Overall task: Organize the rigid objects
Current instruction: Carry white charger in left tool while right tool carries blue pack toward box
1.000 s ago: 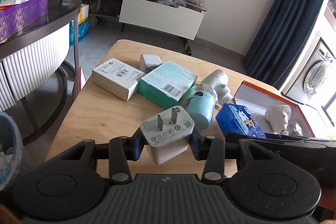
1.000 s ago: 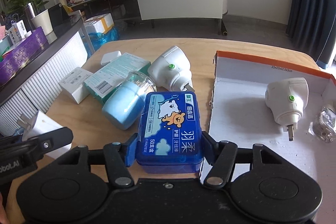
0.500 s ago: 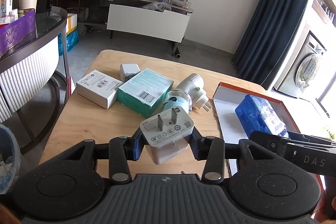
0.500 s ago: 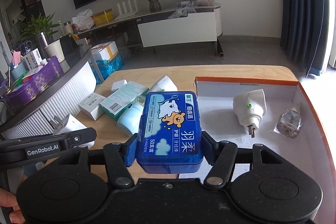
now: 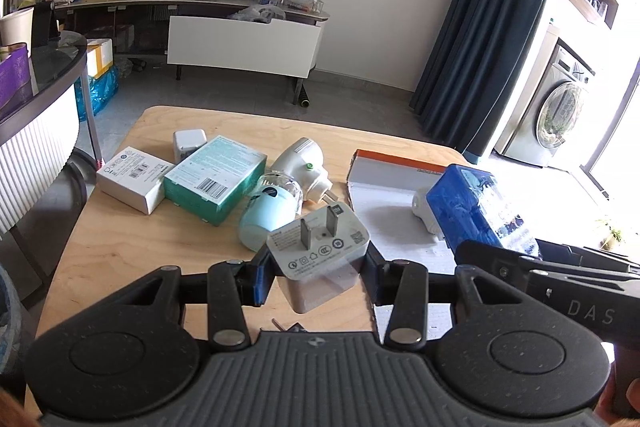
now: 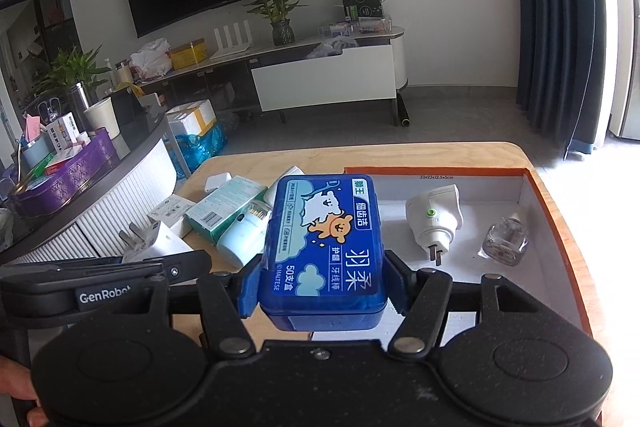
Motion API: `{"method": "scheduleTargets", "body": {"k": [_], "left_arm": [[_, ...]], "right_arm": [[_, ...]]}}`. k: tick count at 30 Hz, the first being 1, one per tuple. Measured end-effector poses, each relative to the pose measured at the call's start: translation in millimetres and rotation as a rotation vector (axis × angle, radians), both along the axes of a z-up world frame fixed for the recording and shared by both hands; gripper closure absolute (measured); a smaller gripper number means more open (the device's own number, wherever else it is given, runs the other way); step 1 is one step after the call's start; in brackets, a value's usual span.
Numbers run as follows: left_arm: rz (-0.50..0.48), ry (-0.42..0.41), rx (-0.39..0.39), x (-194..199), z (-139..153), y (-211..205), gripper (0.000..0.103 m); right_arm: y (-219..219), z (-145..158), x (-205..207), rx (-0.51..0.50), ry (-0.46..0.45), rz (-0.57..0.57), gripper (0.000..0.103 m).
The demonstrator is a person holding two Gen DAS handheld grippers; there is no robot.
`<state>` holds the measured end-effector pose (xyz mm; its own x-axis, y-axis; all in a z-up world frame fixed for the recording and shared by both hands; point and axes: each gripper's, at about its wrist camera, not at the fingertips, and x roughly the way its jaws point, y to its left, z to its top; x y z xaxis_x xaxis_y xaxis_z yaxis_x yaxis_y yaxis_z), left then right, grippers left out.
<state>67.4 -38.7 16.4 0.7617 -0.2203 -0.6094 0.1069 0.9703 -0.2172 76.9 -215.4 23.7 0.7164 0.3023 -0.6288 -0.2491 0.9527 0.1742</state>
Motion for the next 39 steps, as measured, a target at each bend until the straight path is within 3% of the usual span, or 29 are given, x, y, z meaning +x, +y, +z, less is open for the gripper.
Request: {"method": "scheduleTargets", "body": {"k": [39], "left_arm": [[-0.197, -0.001, 0.014, 1, -2, -80, 0.059]], "right_arm": [[-77, 12, -28, 0.022, -0.038, -0.182, 0.03]]}}
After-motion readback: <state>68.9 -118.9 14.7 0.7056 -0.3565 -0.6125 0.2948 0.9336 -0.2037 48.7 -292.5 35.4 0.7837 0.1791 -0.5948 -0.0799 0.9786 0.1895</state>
